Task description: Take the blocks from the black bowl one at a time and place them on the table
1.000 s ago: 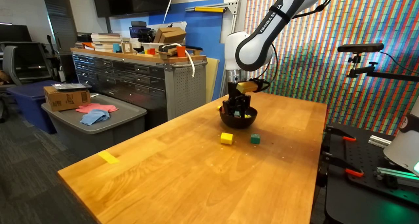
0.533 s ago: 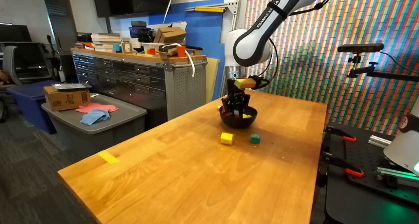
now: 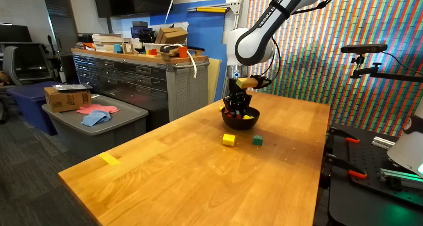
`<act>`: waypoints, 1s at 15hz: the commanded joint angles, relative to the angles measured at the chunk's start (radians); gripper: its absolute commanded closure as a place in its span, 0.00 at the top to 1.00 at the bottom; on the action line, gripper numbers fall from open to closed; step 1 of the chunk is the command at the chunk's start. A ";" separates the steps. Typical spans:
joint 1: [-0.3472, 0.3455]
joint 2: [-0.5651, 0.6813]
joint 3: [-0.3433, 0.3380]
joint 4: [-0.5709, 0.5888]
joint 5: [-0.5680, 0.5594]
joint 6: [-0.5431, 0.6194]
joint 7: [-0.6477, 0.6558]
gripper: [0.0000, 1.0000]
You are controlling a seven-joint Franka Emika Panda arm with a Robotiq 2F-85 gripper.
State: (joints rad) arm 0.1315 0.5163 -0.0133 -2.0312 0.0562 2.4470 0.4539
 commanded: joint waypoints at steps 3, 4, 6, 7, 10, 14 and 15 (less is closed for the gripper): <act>0.057 -0.169 -0.039 -0.117 -0.099 0.020 0.005 0.16; 0.077 -0.218 -0.056 -0.147 -0.153 0.028 0.032 0.16; 0.097 -0.301 -0.075 -0.189 -0.241 0.040 0.081 0.16; 0.097 -0.337 -0.077 -0.203 -0.279 0.039 0.109 0.16; 0.050 -0.375 -0.034 -0.210 -0.241 0.010 0.075 0.58; 0.025 -0.313 -0.010 -0.173 -0.189 0.004 0.044 0.80; 0.023 -0.292 -0.007 -0.165 -0.186 0.014 0.039 0.87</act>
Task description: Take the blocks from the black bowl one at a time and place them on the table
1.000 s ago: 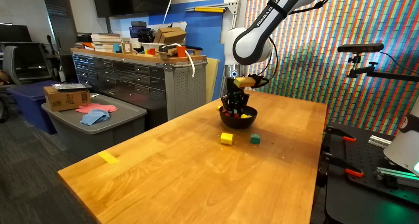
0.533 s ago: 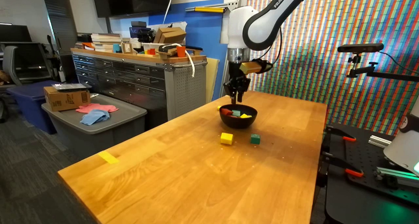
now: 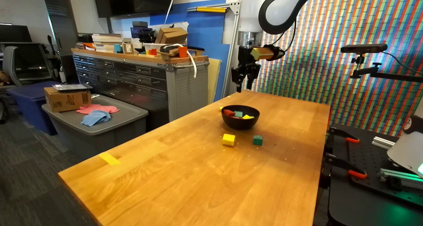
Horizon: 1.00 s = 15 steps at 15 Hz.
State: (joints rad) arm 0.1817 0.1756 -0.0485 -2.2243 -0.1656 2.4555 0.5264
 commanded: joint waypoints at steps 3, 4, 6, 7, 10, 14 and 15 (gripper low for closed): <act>-0.026 0.139 0.025 0.078 0.040 0.024 -0.018 1.00; -0.023 0.169 0.019 0.096 0.037 0.029 -0.012 1.00; -0.024 0.232 0.017 0.142 0.056 0.025 -0.021 1.00; -0.025 0.263 0.016 0.166 0.068 0.019 -0.026 1.00; -0.019 0.341 0.014 0.222 0.088 0.006 -0.033 0.85; -0.007 0.421 0.006 0.271 0.100 -0.003 -0.033 0.61; -0.007 0.436 0.006 0.281 0.103 -0.006 -0.035 0.57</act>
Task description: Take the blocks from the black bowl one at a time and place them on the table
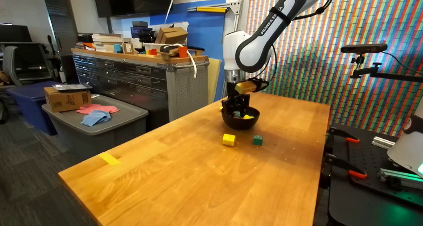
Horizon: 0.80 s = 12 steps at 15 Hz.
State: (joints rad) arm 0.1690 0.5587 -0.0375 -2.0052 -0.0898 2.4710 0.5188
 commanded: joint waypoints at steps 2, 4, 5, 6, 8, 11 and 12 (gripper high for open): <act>0.007 0.079 -0.008 0.078 0.030 -0.027 -0.026 0.52; 0.004 0.083 -0.010 0.088 0.035 -0.038 -0.026 0.38; 0.004 0.083 -0.012 0.089 0.037 -0.038 -0.022 0.33; 0.004 0.083 -0.010 0.092 0.045 -0.040 -0.023 0.21; 0.004 0.083 -0.012 0.096 0.055 -0.042 -0.019 0.15; 0.001 0.081 -0.013 0.100 0.070 -0.052 -0.016 0.16; 0.003 0.071 -0.015 0.095 0.071 -0.058 -0.014 0.16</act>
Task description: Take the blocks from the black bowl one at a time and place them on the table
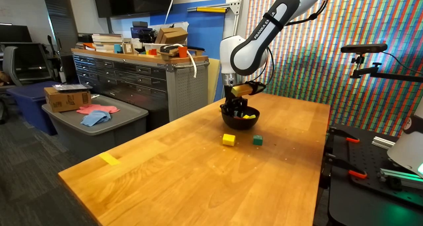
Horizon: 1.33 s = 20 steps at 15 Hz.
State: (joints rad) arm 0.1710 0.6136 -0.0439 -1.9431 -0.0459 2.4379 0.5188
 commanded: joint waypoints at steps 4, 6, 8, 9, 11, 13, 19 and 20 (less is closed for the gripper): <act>0.012 -0.112 -0.018 -0.073 -0.003 -0.024 -0.030 0.15; 0.007 -0.187 -0.021 -0.134 -0.006 0.008 -0.031 0.15; 0.008 -0.265 -0.038 -0.194 -0.019 0.037 -0.004 0.15; 0.011 -0.298 -0.055 -0.218 -0.038 0.053 0.024 0.15; -0.005 -0.347 -0.086 -0.257 -0.055 0.057 0.072 0.15; -0.031 -0.392 -0.110 -0.300 -0.064 0.061 0.108 0.15; -0.128 -0.359 -0.162 -0.318 -0.049 0.046 0.241 0.15; -0.141 -0.341 -0.163 -0.311 -0.038 0.041 0.255 0.15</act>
State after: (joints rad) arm 0.0603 0.2443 -0.2024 -2.2512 -0.0952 2.4660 0.7067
